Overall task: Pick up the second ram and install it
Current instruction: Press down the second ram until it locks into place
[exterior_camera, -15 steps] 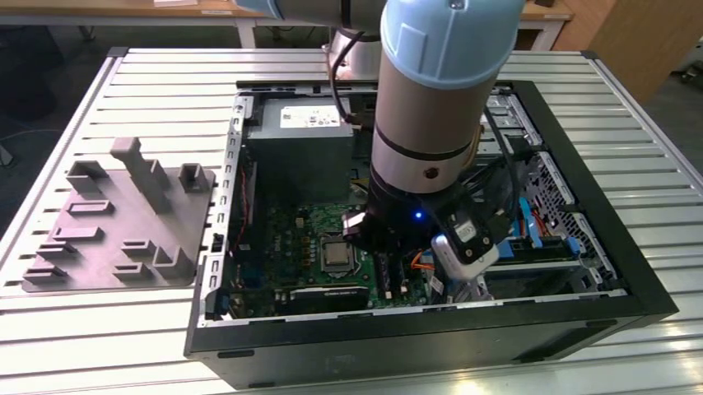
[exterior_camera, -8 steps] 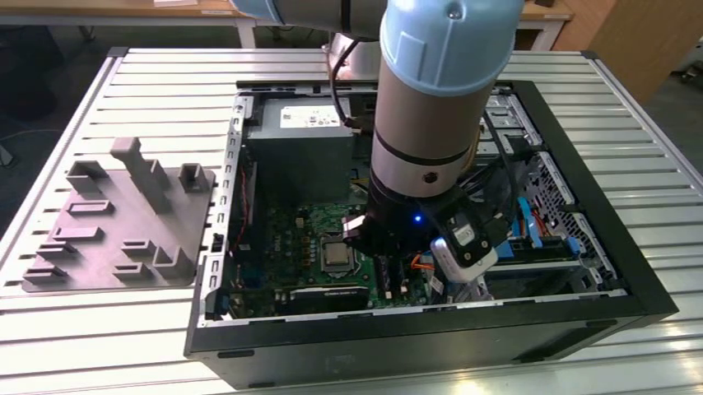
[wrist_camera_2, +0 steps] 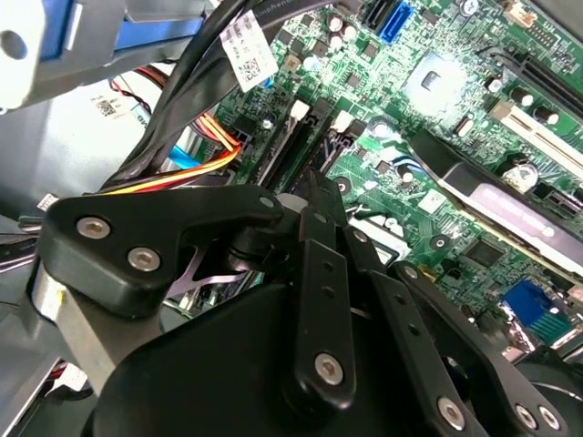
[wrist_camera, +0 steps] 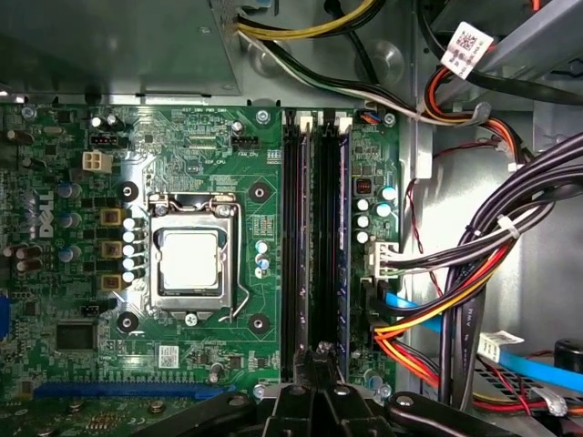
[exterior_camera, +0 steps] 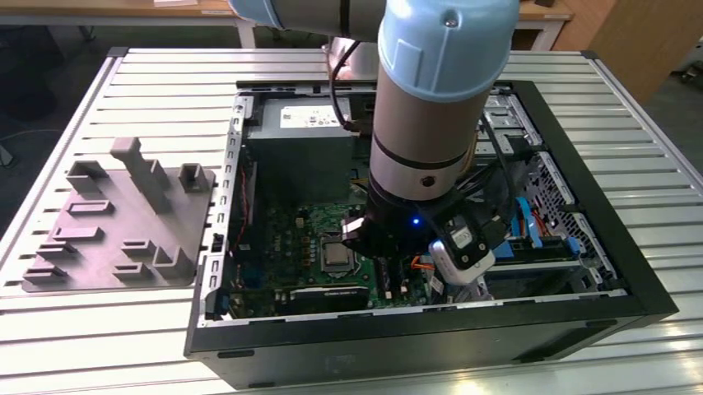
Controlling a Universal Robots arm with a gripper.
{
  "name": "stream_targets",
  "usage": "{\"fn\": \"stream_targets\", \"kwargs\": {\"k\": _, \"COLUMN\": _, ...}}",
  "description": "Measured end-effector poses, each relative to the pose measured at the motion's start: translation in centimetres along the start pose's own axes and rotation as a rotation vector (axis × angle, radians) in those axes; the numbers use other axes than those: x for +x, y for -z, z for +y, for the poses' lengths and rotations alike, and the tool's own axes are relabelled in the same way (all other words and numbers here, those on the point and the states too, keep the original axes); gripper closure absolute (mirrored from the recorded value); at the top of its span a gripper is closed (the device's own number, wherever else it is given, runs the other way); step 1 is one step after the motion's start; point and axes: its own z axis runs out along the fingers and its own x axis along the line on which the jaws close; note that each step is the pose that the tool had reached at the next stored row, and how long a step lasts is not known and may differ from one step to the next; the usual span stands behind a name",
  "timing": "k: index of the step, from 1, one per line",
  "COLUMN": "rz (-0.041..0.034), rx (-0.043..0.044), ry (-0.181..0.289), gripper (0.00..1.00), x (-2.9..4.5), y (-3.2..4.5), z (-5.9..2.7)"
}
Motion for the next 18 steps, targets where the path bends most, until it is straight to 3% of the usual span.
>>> {"fn": "stream_targets", "kwargs": {"k": 8, "rz": 0.0000, "rx": 0.0000, "ry": 0.000, "gripper": 0.90, "x": 0.01, "y": -0.43, "z": -0.01}}
{"fn": "stream_targets", "kwargs": {"k": 9, "rz": 0.0000, "rx": -0.0001, "ry": 0.000, "gripper": 0.90, "x": 0.30, "y": -1.28, "z": -0.01}}
{"fn": "stream_targets", "kwargs": {"k": 10, "rz": 0.0003, "rx": 0.0004, "ry": 0.000, "gripper": 0.90, "x": 0.29, "y": -1.12, "z": -0.01}}
{"fn": "stream_targets", "kwargs": {"k": 12, "rz": 0.0003, "rx": 0.0001, "ry": 0.000, "gripper": 0.90, "x": 0.26, "y": 0.19, "z": -0.01}}
{"fn": "stream_targets", "kwargs": {"k": 13, "rz": 0.0003, "rx": 0.0001, "ry": 0.000, "gripper": 0.90, "x": 0.25, "y": 0.37, "z": -0.01}}
{"fn": "stream_targets", "kwargs": {"k": 18, "rz": 0.0003, "rx": -0.0002, "ry": 0.000, "gripper": 0.90, "x": 0.22, "y": 0.32, "z": -0.03}}
